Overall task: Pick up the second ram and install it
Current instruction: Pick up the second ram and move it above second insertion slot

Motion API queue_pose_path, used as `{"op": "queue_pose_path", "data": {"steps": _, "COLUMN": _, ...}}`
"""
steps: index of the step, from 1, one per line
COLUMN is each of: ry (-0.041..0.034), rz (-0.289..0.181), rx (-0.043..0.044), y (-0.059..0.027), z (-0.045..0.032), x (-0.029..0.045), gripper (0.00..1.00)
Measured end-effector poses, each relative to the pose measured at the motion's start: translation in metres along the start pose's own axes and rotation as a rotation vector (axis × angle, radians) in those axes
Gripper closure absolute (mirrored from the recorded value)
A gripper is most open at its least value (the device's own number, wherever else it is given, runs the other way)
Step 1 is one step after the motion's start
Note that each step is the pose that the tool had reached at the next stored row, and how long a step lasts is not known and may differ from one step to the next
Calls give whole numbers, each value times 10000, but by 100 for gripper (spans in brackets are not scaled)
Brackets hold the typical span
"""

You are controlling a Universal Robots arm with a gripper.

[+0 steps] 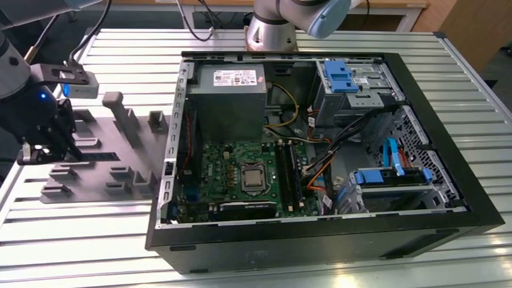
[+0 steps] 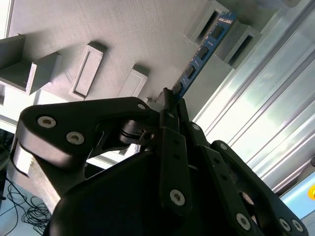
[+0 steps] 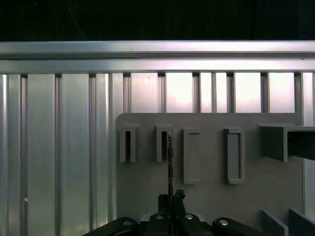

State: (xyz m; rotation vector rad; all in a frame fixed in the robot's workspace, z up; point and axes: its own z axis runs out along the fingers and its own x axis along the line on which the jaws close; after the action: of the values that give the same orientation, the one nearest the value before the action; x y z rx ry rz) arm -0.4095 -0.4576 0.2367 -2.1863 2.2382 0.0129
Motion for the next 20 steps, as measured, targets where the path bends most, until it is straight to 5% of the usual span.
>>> {"op": "queue_pose_path", "data": {"steps": 20, "ry": 2, "rz": 0, "rx": -1, "y": 0, "z": -62, "x": -1, "gripper": 86}}
